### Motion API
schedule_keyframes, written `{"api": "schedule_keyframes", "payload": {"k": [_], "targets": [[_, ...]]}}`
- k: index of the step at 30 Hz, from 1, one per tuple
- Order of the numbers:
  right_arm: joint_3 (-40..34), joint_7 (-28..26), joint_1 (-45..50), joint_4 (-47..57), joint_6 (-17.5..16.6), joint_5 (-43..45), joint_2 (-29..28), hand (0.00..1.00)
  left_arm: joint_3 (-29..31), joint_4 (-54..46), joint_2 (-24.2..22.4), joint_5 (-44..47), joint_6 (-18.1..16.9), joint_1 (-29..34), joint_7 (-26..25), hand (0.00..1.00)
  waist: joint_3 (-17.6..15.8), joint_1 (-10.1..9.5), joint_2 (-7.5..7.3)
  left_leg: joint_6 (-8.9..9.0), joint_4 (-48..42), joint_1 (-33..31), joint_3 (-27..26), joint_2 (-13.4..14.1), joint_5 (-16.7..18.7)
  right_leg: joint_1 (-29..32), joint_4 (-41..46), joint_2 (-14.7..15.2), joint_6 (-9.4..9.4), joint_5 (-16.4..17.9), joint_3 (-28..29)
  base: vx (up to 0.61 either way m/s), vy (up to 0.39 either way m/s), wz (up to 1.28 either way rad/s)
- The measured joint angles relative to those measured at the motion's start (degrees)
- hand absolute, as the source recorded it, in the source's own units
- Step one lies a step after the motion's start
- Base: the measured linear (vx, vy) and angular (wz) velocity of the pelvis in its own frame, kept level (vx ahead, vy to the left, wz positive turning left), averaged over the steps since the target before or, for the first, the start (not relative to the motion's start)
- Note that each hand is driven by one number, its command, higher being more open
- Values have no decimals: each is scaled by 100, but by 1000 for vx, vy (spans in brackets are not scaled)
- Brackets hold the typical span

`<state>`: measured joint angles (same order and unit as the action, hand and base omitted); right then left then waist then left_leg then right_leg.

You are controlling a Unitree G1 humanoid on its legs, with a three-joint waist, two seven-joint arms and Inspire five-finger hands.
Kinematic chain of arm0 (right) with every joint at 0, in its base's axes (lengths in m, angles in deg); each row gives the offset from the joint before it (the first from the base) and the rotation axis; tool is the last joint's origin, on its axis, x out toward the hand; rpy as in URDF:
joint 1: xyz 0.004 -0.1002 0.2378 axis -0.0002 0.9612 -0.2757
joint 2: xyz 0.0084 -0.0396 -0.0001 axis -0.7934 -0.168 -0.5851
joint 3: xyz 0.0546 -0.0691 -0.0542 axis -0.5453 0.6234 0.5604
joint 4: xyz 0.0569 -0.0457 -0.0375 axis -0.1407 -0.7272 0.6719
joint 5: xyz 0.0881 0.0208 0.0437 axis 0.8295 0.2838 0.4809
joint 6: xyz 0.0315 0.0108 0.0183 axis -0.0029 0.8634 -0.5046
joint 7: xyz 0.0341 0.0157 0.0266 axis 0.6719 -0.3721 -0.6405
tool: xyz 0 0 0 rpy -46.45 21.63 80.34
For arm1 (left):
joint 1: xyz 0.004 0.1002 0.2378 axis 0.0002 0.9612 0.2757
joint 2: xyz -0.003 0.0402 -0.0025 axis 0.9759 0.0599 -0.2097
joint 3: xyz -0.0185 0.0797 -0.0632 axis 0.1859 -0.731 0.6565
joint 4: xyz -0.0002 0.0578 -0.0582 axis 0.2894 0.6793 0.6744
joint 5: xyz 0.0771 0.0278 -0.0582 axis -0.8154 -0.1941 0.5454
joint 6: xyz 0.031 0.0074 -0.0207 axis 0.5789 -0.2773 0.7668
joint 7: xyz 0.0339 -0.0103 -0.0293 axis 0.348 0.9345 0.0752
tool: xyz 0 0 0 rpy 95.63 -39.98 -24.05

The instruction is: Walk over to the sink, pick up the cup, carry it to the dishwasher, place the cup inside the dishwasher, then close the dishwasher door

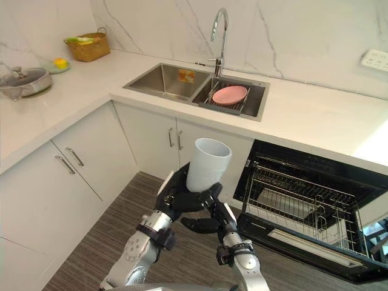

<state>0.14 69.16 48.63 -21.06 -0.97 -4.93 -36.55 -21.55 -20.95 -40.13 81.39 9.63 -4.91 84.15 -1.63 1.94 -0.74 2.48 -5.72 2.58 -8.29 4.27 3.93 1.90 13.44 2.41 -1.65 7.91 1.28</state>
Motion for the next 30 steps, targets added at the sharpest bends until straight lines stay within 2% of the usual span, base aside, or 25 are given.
{"api": "schedule_keyframes", "payload": {"k": [2,3,11,15,17,20,22,24,27,28,29,30], "targets": [[-46,35,-57,10,1,-1,1,100,1,2,-3,-4,5,-9,-11,0,2,9,-26,61,172,7,-13,77,-95,-5,-137,-97,52,-95,-2,70,-78,-3],[-228,83,-45,173,30,-5,-65,100,-2,100,57,-96,7,-7,-43,0,37,-100,-62,-12,772,157,-154,64,-538,-173,-846,-129,-1,-643,143,33,-34,-2],[-232,81,-1,173,30,-5,-66,100,214,98,53,-95,6,85,-51,0,34,-100,-63,-7,768,146,-156,72,-529,-167,-859,-119,-1,-641,131,0,0,0],[-292,91,243,171,28,-7,-70,100,940,92,40,-85,2,455,-214,0,29,-102,-54,12,626,-49,-155,102,-425,-62,-863,-119,15,-614,37,4,-5,6],[-336,102,367,166,28,-7,-74,100,1348,92,25,-79,0,648,-324,0,-21,-103,-19,38,179,-256,-113,151,-188,-9,-733,-123,31,-516,1,42,-34,8],[-454,199,545,168,27,-27,-80,100,1878,92,-21,61,-48,906,-536,0,-192,-95,45,220,-734,-450,-63,297,282,61,-132,-148,99,-4,-118,49,-47,13],[-459,232,566,171,18,-61,-60,100,2081,92,-33,195,-129,989,-622,0,-214,-107,27,360,-1508,-767,-286,439,420,127,194,-142,173,292,-170,33,-83,17],[-458,236,534,172,-9,-61,-2,100,2095,91,-104,249,-185,1014,-643,0,-218,-116,50,360,-2124,-1024,-374,541,420,162,419,-135,245,414,-206,62,-98,7],[-492,235,496,250,-52,-59,72,100,2070,69,-245,248,-186,1017,-640,0,-197,-93,81,363,-2097,-990,-519,573,410,194,541,-151,236,436,-155,120,-82,-6],[-550,237,487,302,-52,-59,88,100,2027,61,-334,247,-182,1034,-628,0,-254,-78,84,362,-2383,-1105,-527,554,373,67,500,-141,253,441,-102,132,-27,-11],[-559,236,492,301,-47,-58,101,100,2013,61,-364,247,-180,1077,-616,0,-270,-80,61,376,-2352,-1074,-481,497,528,-32,441,-110,266,448,-65,126,26,-12],[-619,235,507,302,-47,-58,121,100,1966,53,-380,249,-179,1138,-561,0,-307,-78,15,323,-2150,-1048,-310,316,755,-222,296,-13,313,490,4,104,90,-23]]}}
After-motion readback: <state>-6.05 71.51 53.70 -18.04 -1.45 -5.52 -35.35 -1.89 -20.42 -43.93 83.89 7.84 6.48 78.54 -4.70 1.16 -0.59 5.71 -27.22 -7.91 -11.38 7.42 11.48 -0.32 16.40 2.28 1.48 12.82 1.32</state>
